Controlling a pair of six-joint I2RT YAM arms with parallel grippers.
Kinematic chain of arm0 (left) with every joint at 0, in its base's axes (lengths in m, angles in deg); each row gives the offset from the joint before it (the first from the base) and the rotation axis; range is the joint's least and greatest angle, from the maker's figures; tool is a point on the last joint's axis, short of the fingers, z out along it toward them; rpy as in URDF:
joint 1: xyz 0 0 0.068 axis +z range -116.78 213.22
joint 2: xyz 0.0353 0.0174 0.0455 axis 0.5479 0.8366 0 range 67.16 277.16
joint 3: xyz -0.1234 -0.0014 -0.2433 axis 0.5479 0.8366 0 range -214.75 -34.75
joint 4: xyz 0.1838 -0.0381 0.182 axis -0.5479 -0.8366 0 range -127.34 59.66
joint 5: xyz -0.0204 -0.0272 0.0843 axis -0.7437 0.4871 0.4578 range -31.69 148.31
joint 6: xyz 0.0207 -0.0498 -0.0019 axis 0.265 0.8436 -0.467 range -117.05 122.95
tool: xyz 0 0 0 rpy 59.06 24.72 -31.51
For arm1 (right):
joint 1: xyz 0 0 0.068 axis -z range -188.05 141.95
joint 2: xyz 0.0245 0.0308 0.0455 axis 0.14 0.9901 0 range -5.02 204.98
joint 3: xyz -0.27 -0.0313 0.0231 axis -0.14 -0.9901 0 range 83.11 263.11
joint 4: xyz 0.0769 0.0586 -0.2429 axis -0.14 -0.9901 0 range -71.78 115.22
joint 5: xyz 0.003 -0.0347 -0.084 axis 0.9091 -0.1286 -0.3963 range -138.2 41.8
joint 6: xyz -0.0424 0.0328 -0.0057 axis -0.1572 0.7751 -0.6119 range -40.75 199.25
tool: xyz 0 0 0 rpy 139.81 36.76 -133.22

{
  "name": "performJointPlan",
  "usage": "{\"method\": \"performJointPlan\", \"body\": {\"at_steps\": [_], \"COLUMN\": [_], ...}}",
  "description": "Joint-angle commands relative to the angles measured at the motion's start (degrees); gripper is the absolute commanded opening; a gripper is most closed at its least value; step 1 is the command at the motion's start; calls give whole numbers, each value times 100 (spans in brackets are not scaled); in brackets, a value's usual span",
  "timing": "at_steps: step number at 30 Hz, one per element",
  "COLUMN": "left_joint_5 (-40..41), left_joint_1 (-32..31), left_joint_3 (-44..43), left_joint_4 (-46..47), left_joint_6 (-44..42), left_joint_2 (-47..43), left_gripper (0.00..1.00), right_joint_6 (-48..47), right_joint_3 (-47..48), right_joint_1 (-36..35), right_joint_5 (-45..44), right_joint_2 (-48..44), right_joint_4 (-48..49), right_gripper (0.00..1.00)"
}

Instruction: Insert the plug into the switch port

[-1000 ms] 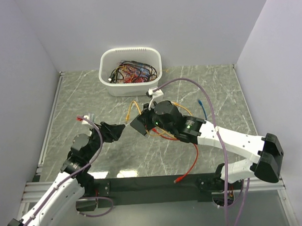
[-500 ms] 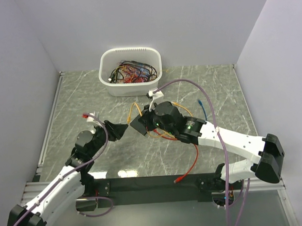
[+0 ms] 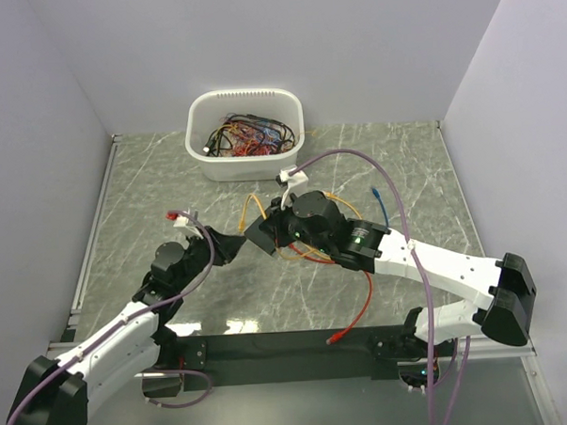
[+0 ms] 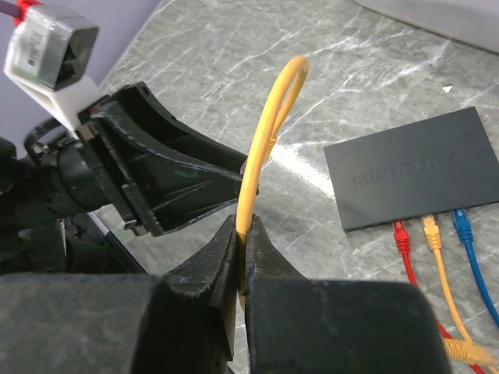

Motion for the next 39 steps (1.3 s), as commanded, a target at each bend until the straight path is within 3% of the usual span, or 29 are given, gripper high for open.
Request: {"method": "performJointPlan", "body": {"at_steps": [1,17,18,20,22,29,31,33,36,39], "left_joint_5": [53,124,106,80,88,-26,44,123,334,72], "left_joint_1": [-117,-170,-170,-178,-178,-187,-222,-275,-555,-819], "left_joint_3": [-152,-433,-425,-442,-451,-547,-626,-758,-908,-1127], "left_joint_4": [421,606,615,615,562,220,-112,-333,-642,-826], "left_joint_6": [-216,-639,-647,-674,-709,-972,-1156,-1315,-1762,-2280], "left_joint_2": [162,462,479,497,506,322,182,93,-100,-197], "left_gripper": [42,38,36,22,1,1,0,0,0,0], "right_joint_6": [-25,10,1,1,-8,-95,-201,-350,-613,-781], "right_joint_3": [-45,-177,-160,-151,-160,-81,-11,216,760,1236], "right_joint_1": [22,31,23,23,31,22,75,189,268,365], "right_joint_5": [20,266,266,249,223,-181,-515,-569,-525,-122], "right_joint_2": [-239,-344,-344,-336,-353,-370,-432,-502,-564,-651], "right_joint_4": [133,27,10,1,-8,-314,-631,-1033,-1606,-1906], "right_gripper": [0,0,0,0,0,0,16,45,58,59]}}
